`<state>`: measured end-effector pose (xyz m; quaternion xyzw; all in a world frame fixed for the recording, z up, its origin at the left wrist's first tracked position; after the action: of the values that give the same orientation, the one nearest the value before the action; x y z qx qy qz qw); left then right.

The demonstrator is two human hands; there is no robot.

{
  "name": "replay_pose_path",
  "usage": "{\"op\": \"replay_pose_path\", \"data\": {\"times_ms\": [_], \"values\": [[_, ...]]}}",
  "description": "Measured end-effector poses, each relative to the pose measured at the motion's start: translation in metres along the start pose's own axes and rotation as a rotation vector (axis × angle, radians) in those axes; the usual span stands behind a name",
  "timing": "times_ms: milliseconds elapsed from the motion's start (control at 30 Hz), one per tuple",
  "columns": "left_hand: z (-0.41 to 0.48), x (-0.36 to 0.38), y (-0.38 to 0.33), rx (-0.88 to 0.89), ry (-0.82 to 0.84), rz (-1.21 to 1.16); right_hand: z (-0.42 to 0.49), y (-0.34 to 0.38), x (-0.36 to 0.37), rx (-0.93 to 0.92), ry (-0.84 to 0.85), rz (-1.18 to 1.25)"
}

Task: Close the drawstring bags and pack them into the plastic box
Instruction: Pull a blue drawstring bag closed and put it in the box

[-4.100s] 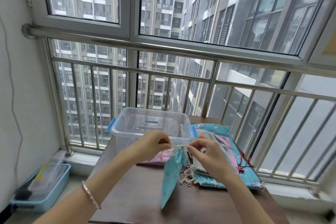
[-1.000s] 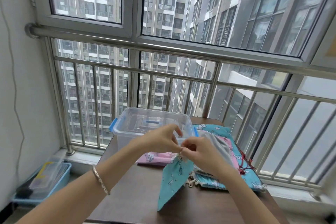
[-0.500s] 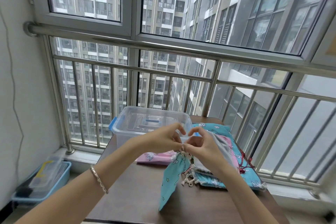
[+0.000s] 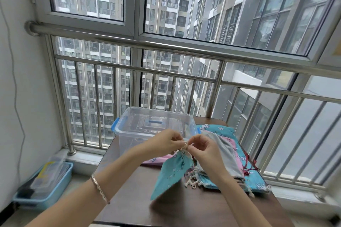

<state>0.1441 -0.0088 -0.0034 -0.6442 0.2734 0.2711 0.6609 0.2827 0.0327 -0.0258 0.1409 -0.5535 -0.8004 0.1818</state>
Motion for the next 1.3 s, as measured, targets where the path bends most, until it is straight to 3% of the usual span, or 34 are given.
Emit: {"op": "replay_pose_path", "data": {"times_ms": [100,267,633,767,933,1100,1133,1233,1300], "values": [[-0.001,0.005,0.002,-0.073,0.073,-0.224,0.0,0.007,0.001,-0.104,0.012,-0.139],[-0.001,0.006,0.008,-0.063,0.123,-0.308,0.0,0.014,-0.001,-0.132,0.043,-0.18],[-0.005,0.009,0.02,-0.03,0.107,-0.149,-0.011,-0.009,-0.015,0.199,0.31,-0.228],[-0.004,0.005,0.014,-0.068,0.084,-0.311,-0.005,0.001,-0.004,0.097,0.322,-0.334],[-0.009,-0.028,0.01,-0.099,-0.02,-0.421,0.025,0.052,-0.009,0.005,0.193,-0.08],[-0.004,-0.075,0.0,-0.014,-0.42,-0.381,0.065,0.103,-0.012,-0.076,0.151,0.398],[0.001,-0.078,0.002,-0.051,-0.377,-0.424,0.072,0.11,-0.009,-0.089,0.16,0.493],[0.015,-0.069,0.005,-0.148,0.025,-0.745,0.093,0.11,0.001,-0.082,0.16,0.587],[0.026,-0.073,0.009,-0.151,0.039,-0.91,0.105,0.099,0.005,-0.053,0.114,0.438]]}}
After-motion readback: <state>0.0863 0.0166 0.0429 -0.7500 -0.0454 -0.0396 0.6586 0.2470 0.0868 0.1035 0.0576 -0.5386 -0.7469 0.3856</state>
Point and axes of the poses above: each hand's wrist, its own z-axis towards the middle knuckle, its own x-axis out of the palm, y = z × x, the point moved 5 cm from there along z, towards the middle knuckle, and after that the axes turned 8 degrees about z, right-handed, at the moved point
